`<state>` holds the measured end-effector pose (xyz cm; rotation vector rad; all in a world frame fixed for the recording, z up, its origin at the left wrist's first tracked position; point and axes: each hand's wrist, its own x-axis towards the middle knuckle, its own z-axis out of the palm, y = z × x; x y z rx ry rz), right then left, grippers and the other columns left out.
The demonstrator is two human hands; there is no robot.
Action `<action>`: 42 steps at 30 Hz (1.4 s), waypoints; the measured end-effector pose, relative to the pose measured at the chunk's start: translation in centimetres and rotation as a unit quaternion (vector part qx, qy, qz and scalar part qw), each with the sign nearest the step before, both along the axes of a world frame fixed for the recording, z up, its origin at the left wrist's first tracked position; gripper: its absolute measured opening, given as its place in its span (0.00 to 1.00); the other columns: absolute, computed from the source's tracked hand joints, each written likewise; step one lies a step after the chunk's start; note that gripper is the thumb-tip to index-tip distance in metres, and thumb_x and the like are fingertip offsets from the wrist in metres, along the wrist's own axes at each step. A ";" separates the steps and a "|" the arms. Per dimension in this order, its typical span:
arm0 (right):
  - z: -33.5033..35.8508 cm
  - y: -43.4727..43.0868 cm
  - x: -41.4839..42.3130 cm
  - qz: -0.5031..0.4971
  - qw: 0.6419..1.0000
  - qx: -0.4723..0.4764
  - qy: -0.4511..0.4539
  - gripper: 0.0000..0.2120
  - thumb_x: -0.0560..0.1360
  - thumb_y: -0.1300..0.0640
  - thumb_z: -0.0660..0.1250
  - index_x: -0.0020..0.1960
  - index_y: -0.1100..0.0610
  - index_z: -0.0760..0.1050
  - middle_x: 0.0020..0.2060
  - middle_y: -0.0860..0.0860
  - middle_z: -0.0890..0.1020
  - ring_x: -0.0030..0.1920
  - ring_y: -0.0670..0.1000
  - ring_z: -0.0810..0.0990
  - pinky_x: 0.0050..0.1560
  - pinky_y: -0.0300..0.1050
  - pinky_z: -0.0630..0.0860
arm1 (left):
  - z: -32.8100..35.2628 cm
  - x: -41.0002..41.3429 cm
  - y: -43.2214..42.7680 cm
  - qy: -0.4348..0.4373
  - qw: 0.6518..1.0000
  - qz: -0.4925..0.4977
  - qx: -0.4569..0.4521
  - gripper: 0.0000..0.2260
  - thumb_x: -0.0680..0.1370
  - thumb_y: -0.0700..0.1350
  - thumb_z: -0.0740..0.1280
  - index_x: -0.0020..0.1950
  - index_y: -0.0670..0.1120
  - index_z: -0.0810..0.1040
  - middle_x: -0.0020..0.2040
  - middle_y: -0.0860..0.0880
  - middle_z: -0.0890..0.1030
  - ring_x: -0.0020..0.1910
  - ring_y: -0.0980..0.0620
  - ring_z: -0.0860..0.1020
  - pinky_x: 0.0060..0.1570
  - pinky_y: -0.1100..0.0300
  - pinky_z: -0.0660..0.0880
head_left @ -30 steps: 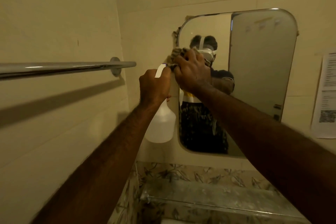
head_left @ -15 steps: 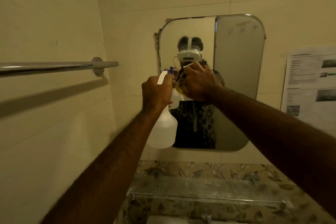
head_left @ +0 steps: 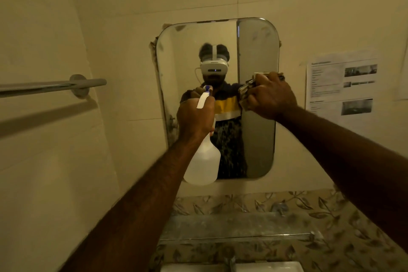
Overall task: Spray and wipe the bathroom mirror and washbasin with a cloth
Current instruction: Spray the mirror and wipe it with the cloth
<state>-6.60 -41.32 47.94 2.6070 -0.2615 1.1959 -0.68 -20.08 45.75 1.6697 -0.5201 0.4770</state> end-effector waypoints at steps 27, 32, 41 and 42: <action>-6.0 15.8 10.7 0.179 0.908 0.355 -0.130 0.14 0.81 0.50 0.56 0.63 0.53 0.69 0.60 0.58 0.70 0.52 0.56 0.74 0.50 0.53 0.77 | -3.4 4.1 9.9 0.055 0.994 0.092 0.020 0.15 0.80 0.51 0.62 0.42 0.42 0.81 0.34 0.46 0.80 0.27 0.50 0.78 0.19 0.66 0.70; -5.9 19.4 12.4 0.155 0.949 0.262 -0.077 0.19 0.78 0.45 0.54 0.65 0.51 0.66 0.62 0.60 0.70 0.56 0.61 0.73 0.52 0.56 0.77 | -3.7 4.5 12.1 0.057 0.994 0.094 0.003 0.15 0.79 0.49 0.62 0.38 0.42 0.80 0.34 0.44 0.81 0.26 0.48 0.77 0.19 0.65 0.70; -8.3 20.2 11.8 0.084 0.992 -0.052 0.075 0.21 0.78 0.48 0.61 0.71 0.47 0.71 0.70 0.56 0.71 0.68 0.63 0.69 0.54 0.59 0.77 | -5.0 4.8 12.4 0.065 0.994 0.091 0.011 0.16 0.78 0.49 0.62 0.39 0.39 0.80 0.31 0.45 0.79 0.24 0.48 0.77 0.19 0.66 0.70; -8.6 19.8 11.5 0.084 0.989 -0.079 0.091 0.21 0.78 0.48 0.62 0.71 0.46 0.72 0.71 0.54 0.71 0.68 0.62 0.69 0.57 0.59 0.75 | -5.2 4.7 12.2 0.065 0.994 0.090 0.016 0.16 0.79 0.49 0.62 0.40 0.39 0.80 0.31 0.45 0.79 0.25 0.49 0.77 0.19 0.66 0.69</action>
